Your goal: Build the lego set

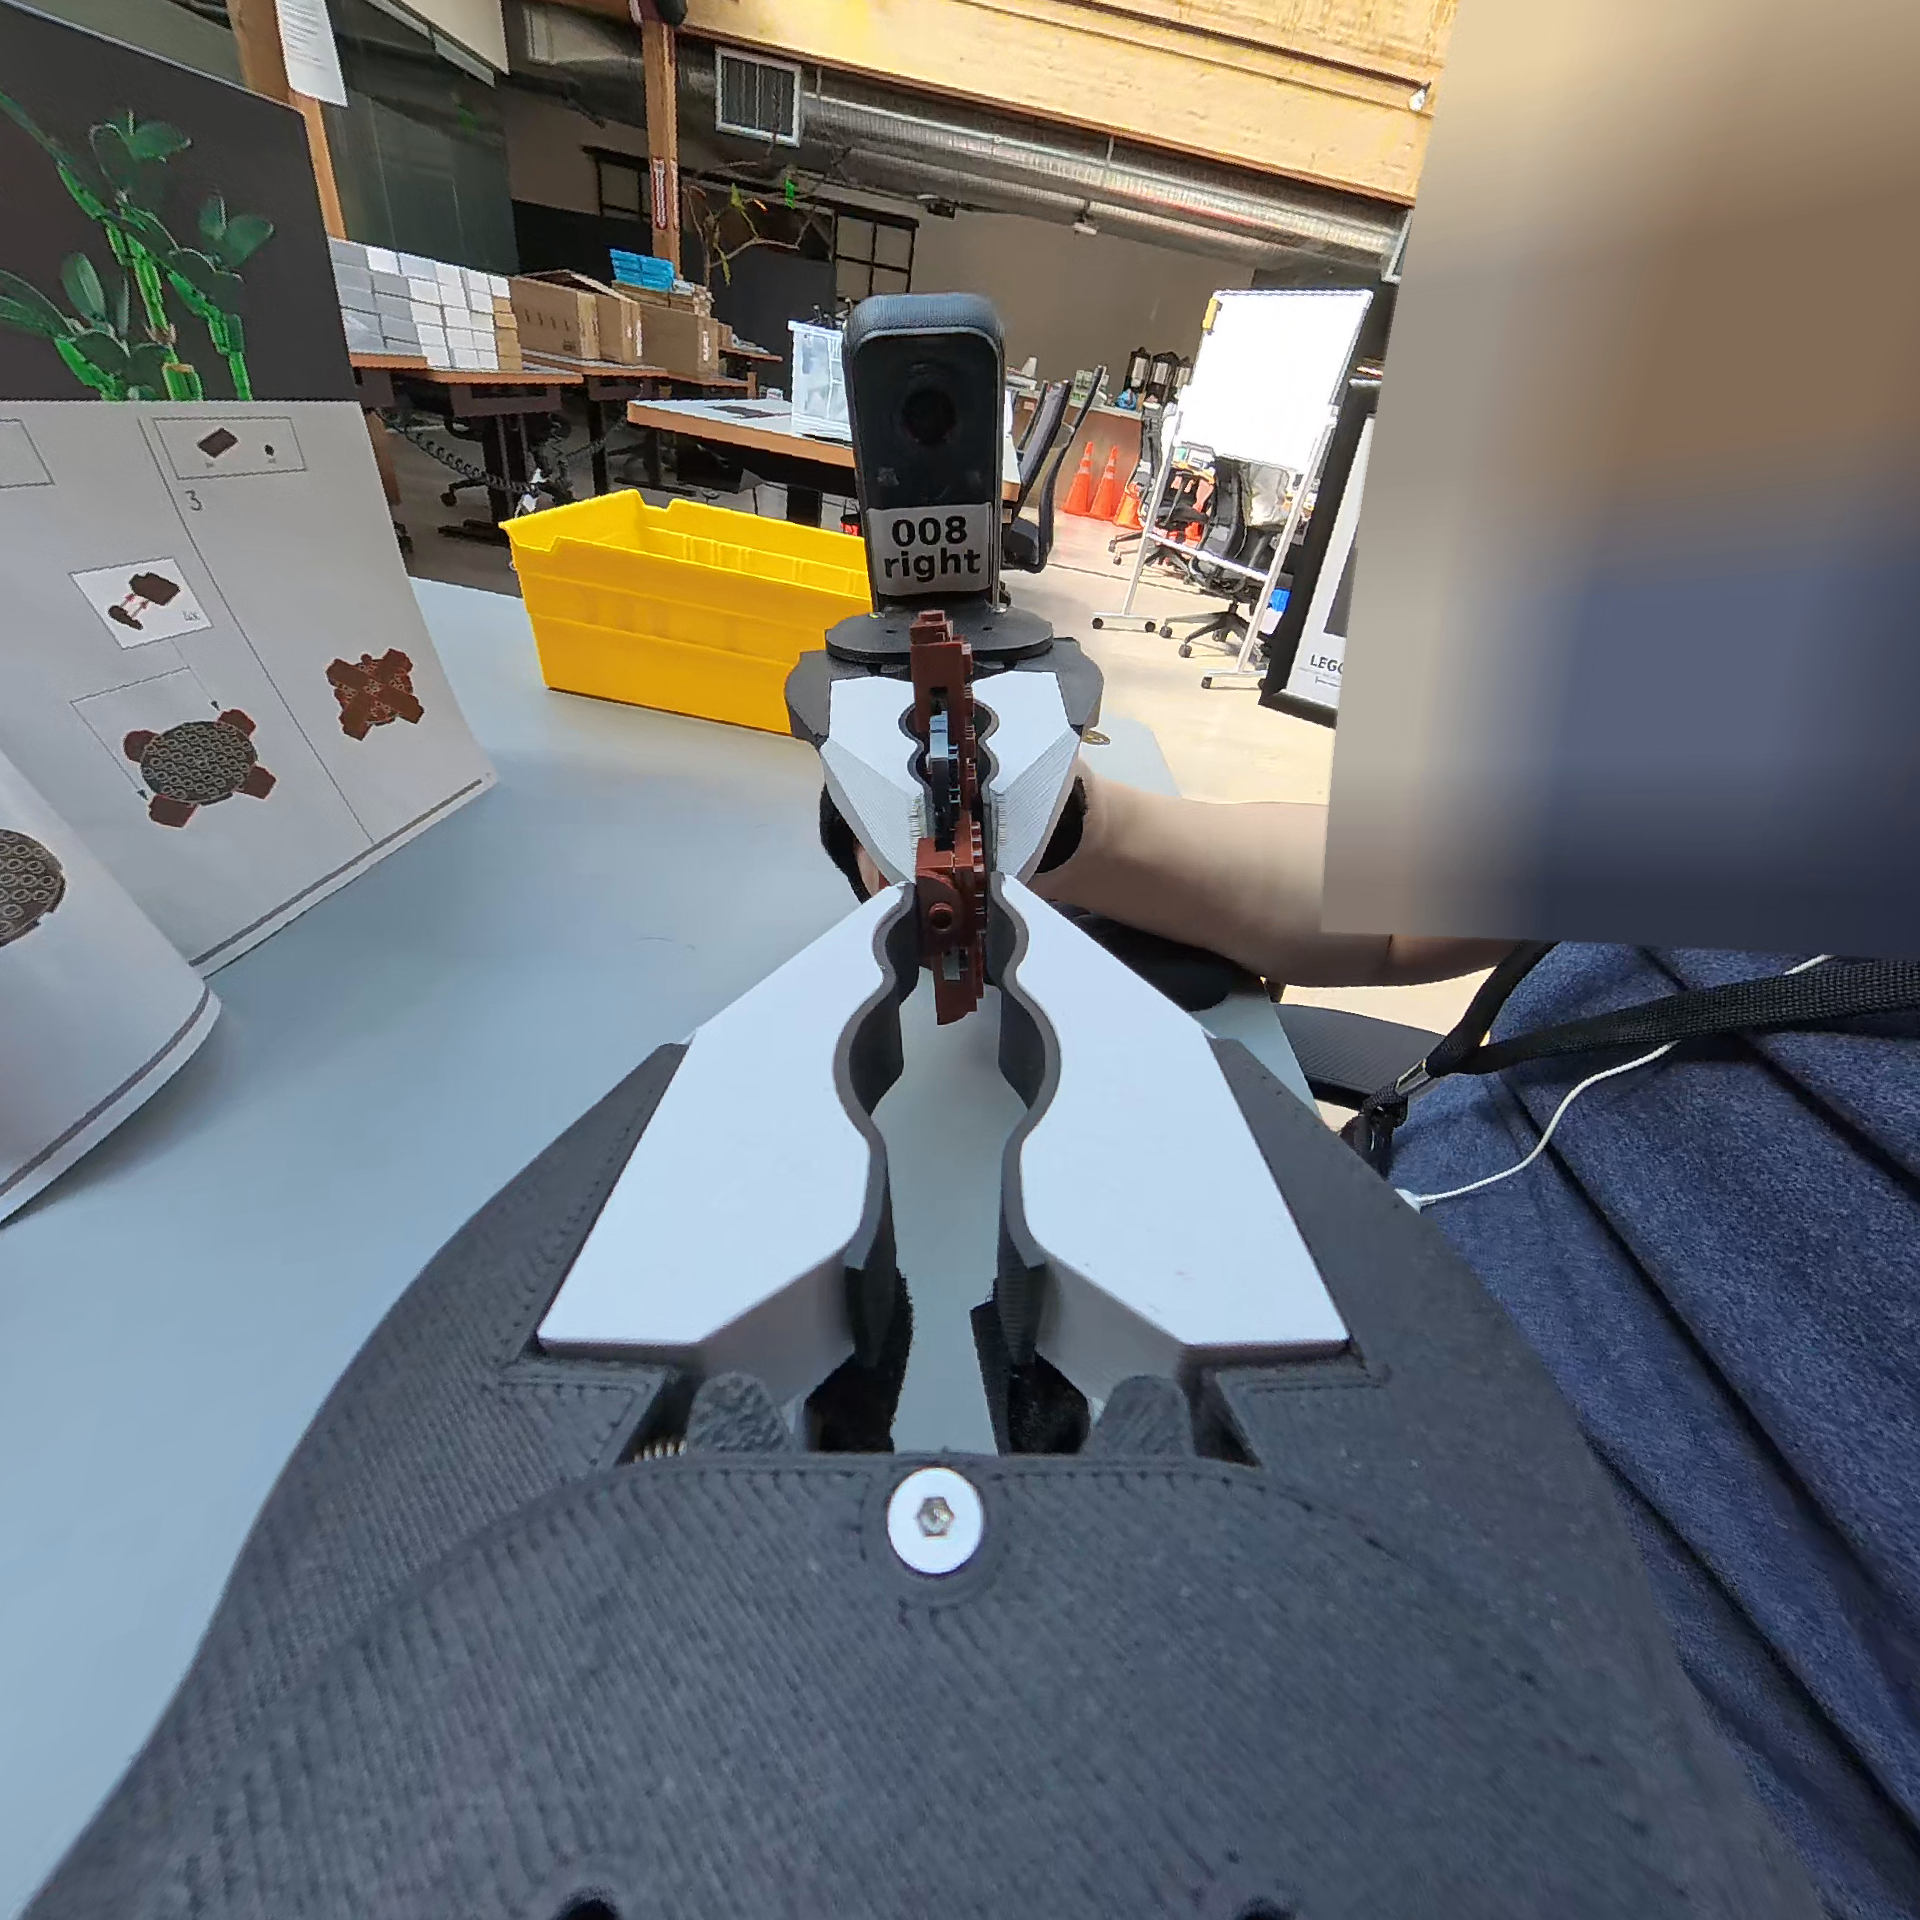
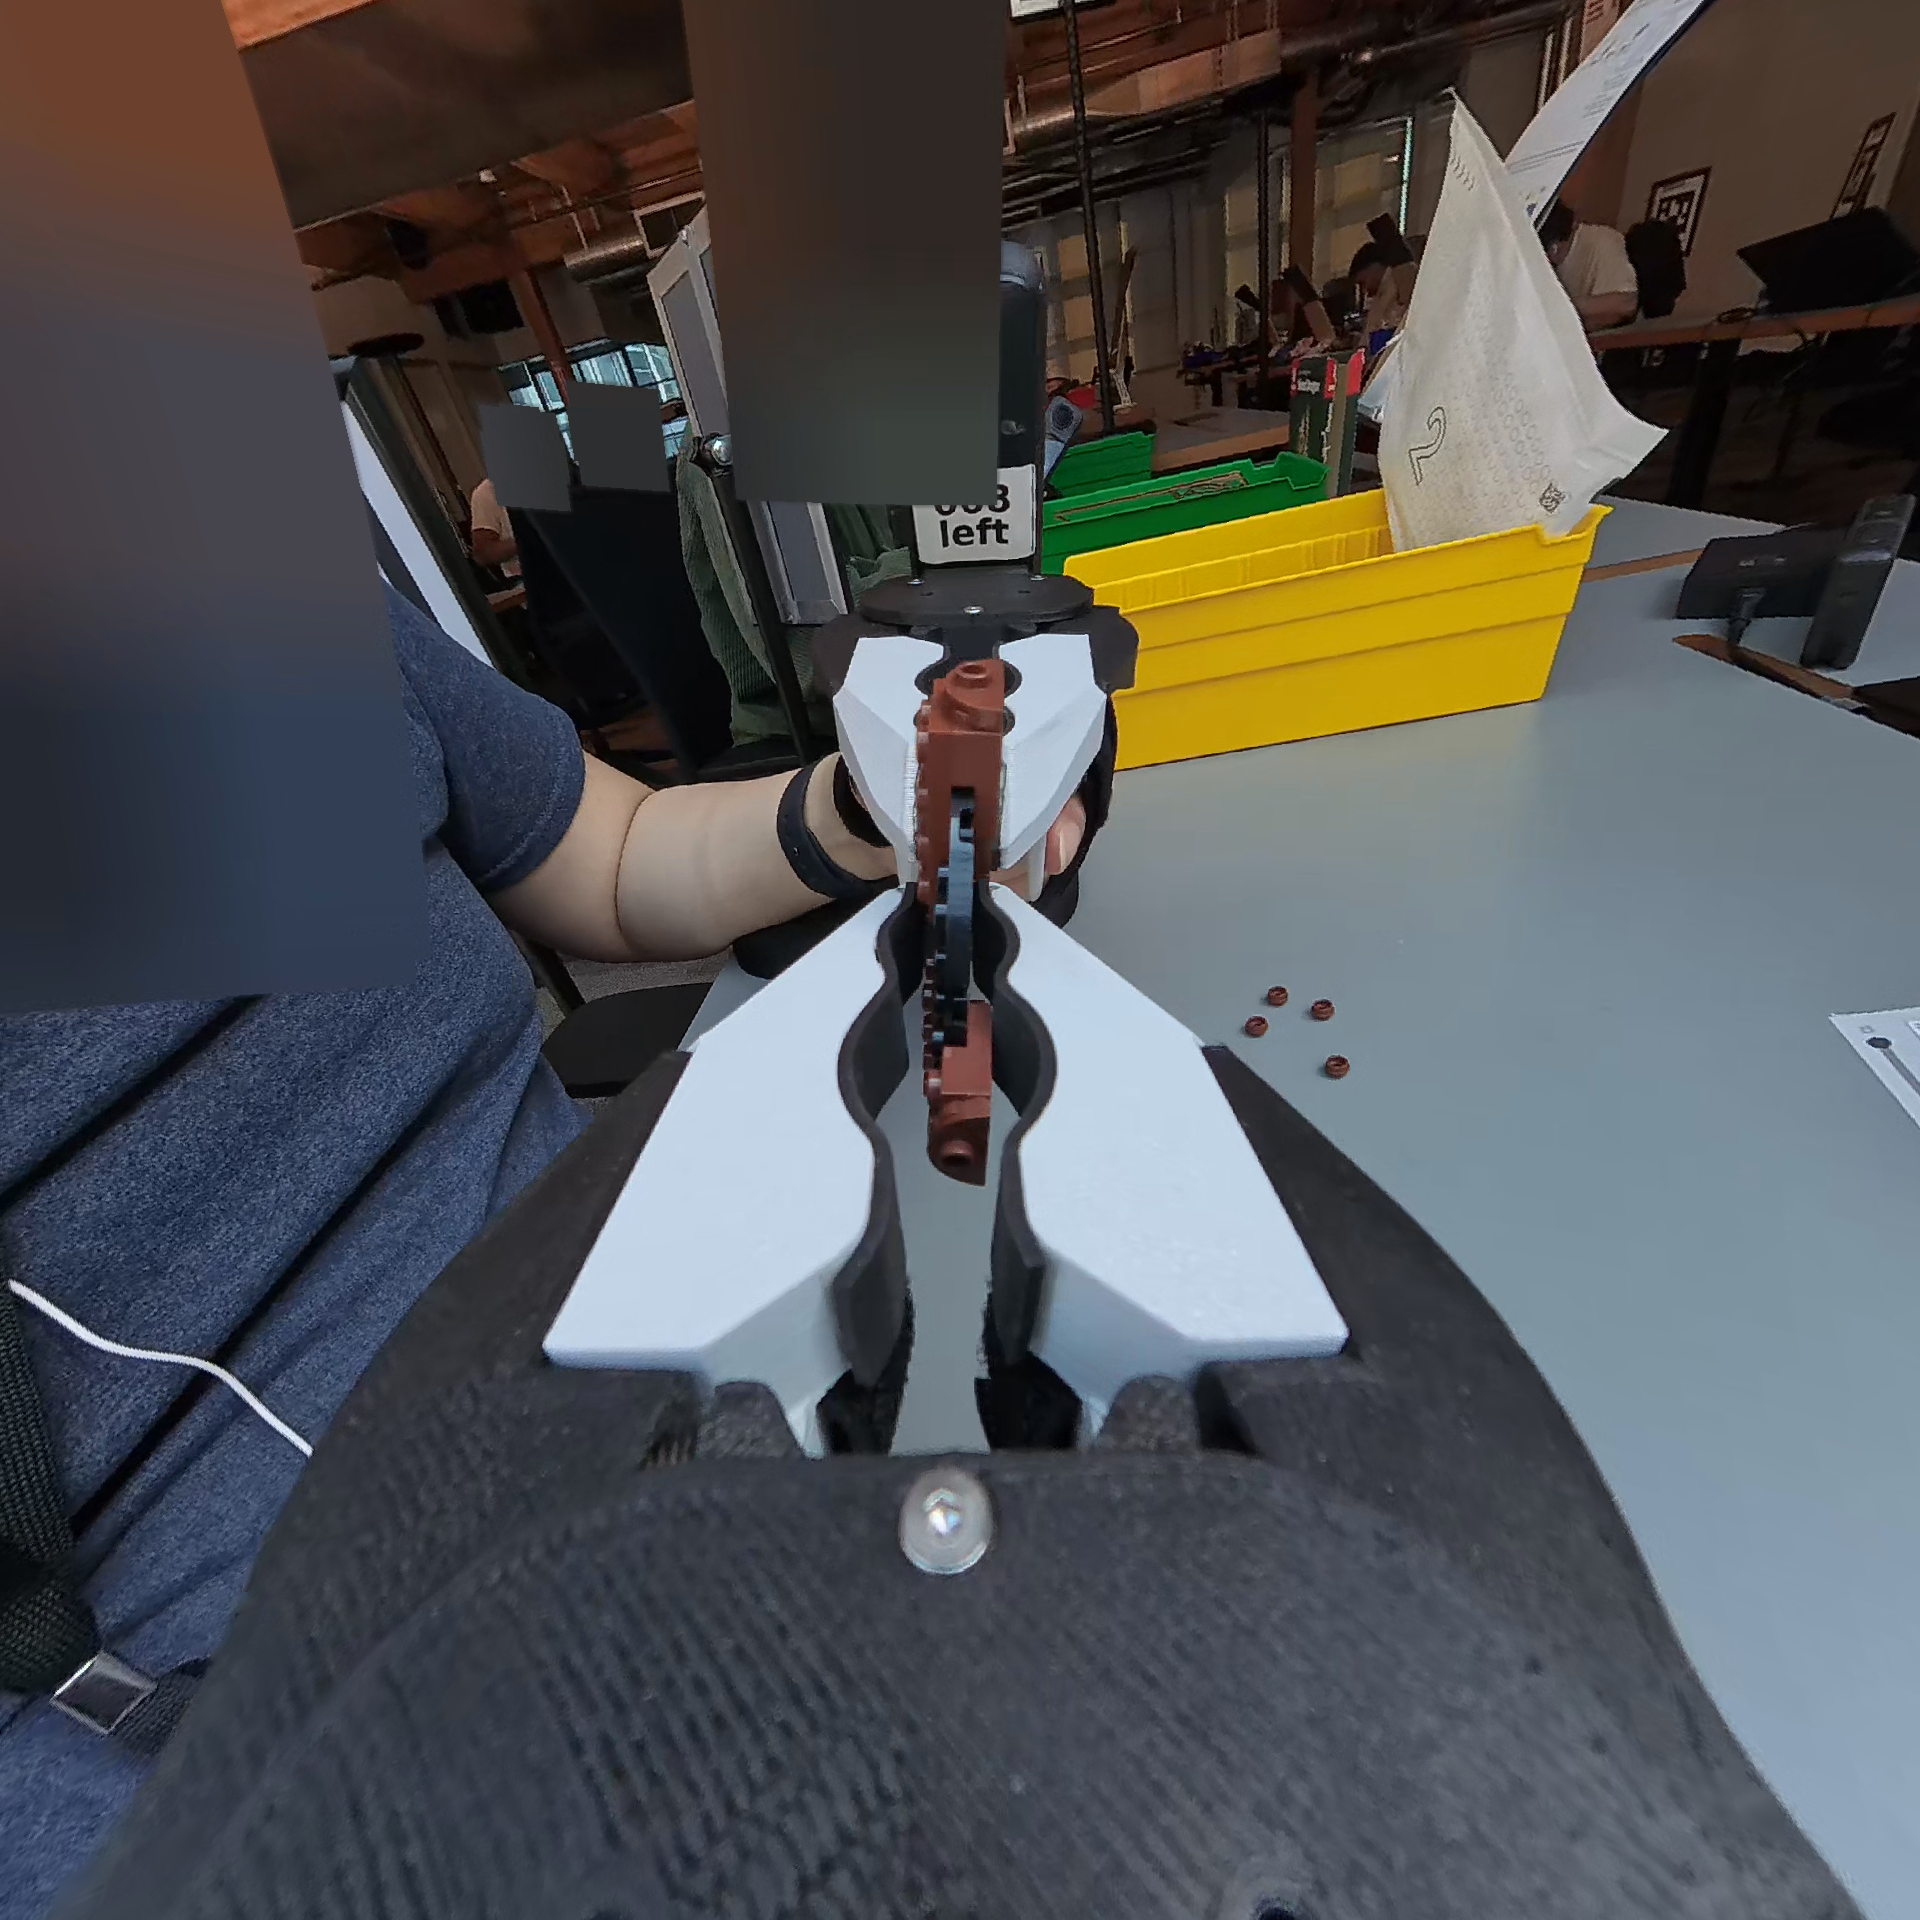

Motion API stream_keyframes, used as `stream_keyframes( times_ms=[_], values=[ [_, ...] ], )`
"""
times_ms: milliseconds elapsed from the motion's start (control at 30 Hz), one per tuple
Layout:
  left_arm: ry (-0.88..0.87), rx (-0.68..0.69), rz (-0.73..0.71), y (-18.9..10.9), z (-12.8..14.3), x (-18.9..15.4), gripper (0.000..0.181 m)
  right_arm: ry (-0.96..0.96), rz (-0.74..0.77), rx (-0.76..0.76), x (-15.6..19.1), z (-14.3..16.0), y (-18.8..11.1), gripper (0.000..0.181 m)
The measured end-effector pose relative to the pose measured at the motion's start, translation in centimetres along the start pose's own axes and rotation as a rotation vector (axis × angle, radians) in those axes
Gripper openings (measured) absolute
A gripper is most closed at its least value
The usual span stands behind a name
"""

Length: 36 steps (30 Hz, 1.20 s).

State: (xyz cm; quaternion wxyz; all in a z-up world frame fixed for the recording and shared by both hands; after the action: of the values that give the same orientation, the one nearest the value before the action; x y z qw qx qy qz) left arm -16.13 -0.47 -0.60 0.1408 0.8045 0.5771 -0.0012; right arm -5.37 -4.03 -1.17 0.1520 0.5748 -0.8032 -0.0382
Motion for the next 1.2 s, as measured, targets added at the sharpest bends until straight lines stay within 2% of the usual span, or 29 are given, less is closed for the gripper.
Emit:
stream_keyframes(
  times_ms=[167,233,367,533,633,733,833,1033,1200],
  values=[
    [0.024,0.028,-0.012,0.1,0.5,0.1,0.017,0.014,0.018,0.016,-0.2,0.1,-0.3,0.007],
    [0.016,0.031,-0.005,0.1,0.5,0.1,0.01,-0.008,0.011,0.022,-0.1,0.1,-0.2,0.007],
    [0.05,0.028,0.008,0.1,0.0,-0.4,0.01,-0.051,-0.032,-0.027,0.4,-0.2,0.0,0.007],
    [0.022,0.003,0.01,-0.1,-0.4,-0.4,0.01,-0.055,-0.082,-0.05,1.1,-0.5,0.2,0.028],
    [-0.024,-0.024,0.026,0.0,-0.4,-0.3,0.009,-0.043,-0.059,-0.058,1.0,-0.8,0.2,0.023],
    [0.076,-0.011,0.027,0.1,-0.1,-0.6,0.009,-0.034,-0.038,-0.052,0.7,-0.7,0.0,0.011],
    [0.203,-0.016,0.017,0.2,-0.2,-1.1,0.009,-0.079,-0.046,-0.049,1.0,-0.8,0.0,0.012],
    [0.141,0.009,0.035,0.3,0.1,-1.0,0.009,-0.184,-0.022,0.007,1.3,-0.7,-0.2,0.007],
    [0.303,0.003,0.058,0.4,-0.1,-2.1,0.009,-0.278,-0.073,-0.009,2.1,-0.7,-0.1,0.007]
  ],
)
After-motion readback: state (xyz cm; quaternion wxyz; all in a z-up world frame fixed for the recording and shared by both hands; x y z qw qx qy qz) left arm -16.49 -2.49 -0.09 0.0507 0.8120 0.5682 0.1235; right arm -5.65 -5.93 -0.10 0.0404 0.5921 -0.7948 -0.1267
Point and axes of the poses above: each gripper's, where its closed fingertips meet, y out along the fingers, z out of its underside, x = y × z across the jaws, the point moved 6 cm from there along -y, back along the fingers, and after that the axes turned 15 degrees about -x, right-handed, at the moved point
